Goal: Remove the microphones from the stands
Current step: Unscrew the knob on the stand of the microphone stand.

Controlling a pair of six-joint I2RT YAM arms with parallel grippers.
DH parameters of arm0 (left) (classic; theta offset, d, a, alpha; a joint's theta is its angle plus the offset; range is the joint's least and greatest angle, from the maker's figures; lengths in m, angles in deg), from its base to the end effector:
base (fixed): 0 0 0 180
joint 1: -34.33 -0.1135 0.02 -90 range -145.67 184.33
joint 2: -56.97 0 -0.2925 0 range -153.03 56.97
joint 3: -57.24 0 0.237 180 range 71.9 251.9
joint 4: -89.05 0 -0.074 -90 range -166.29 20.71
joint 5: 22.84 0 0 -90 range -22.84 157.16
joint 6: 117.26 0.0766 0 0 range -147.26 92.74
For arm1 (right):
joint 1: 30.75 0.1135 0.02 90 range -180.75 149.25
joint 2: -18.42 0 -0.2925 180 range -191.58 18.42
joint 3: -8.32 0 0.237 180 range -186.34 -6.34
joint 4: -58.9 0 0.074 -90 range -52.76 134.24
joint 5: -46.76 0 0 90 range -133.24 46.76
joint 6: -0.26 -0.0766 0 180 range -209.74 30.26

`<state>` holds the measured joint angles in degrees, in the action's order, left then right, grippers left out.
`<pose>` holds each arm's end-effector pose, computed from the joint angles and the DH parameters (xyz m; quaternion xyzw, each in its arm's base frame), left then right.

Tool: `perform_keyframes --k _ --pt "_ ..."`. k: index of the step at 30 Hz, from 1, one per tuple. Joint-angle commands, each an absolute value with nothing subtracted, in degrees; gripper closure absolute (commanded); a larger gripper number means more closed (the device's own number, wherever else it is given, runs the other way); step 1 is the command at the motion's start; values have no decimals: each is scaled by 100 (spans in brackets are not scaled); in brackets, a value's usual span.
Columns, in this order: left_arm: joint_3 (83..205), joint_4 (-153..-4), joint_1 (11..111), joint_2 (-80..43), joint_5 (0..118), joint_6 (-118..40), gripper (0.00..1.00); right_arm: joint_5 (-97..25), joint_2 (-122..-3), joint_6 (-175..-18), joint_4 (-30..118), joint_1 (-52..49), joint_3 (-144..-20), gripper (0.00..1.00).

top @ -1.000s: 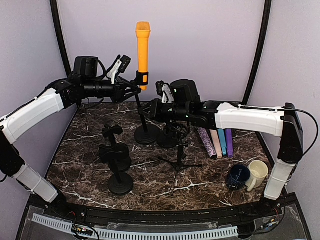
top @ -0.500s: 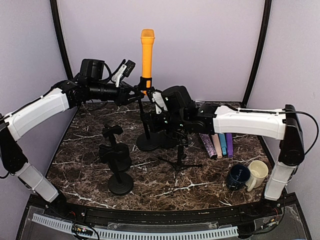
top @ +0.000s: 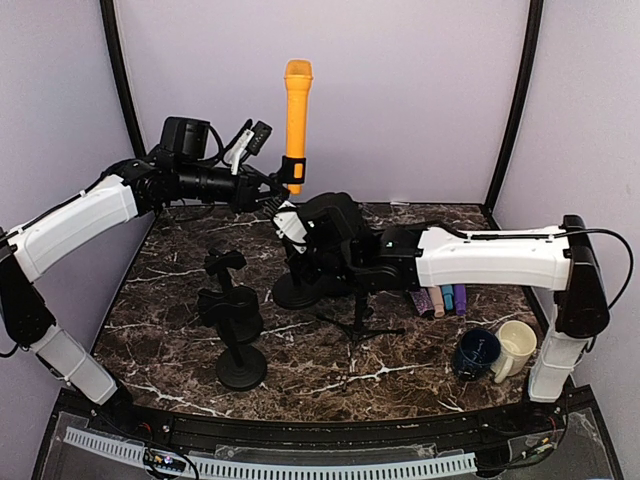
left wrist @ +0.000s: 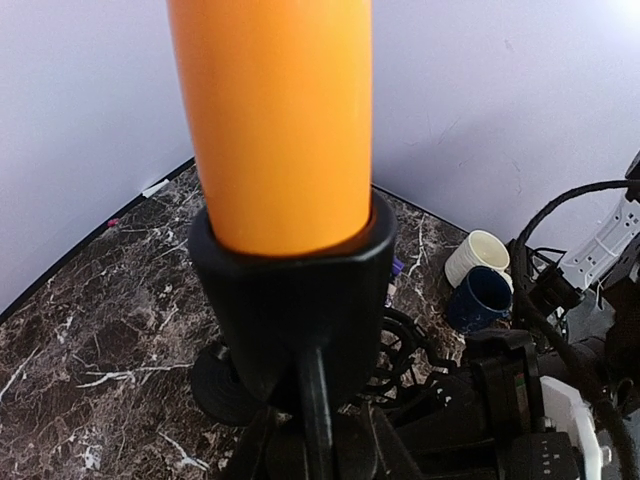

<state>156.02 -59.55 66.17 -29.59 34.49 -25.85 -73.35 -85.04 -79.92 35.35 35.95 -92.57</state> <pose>0.2882 -0.2276 0.4101 0.3799 0.7028 -0.3671 0.4764 0.2136 0.3988 0.3256 -0.3995 0.7286 0.0495 0.5542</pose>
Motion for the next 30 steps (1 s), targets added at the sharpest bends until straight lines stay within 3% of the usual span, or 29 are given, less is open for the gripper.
perform_keyframes --k 1,4,8,12,17,24,30 --pt "15932 -6355 6585 -2868 3448 -2647 100 -7936 -8414 -7113 4372 3776 -9171 92" --pt "15916 -6404 6588 -2828 3466 -2632 100 -7938 -8199 -7252 4606 3778 -8995 75" --pt "15864 -6628 6588 -2737 3532 -2641 100 -7734 -7718 -7887 4845 3752 -8549 40" --pt "15741 -6899 6584 -2631 3568 -2667 100 -7248 -7135 -8787 4913 3596 -7974 24" --pt "15542 -7193 6576 -2445 3634 -2649 100 -6155 -6604 -10578 4901 3146 -7610 17" --pt "15307 -7597 6579 -2206 3781 -2694 100 -5050 -6748 -13466 4821 2638 -7856 16" --pt "15319 -7897 6581 -2143 3958 -2814 100 -4151 -7203 -14943 5192 2515 -8065 24"
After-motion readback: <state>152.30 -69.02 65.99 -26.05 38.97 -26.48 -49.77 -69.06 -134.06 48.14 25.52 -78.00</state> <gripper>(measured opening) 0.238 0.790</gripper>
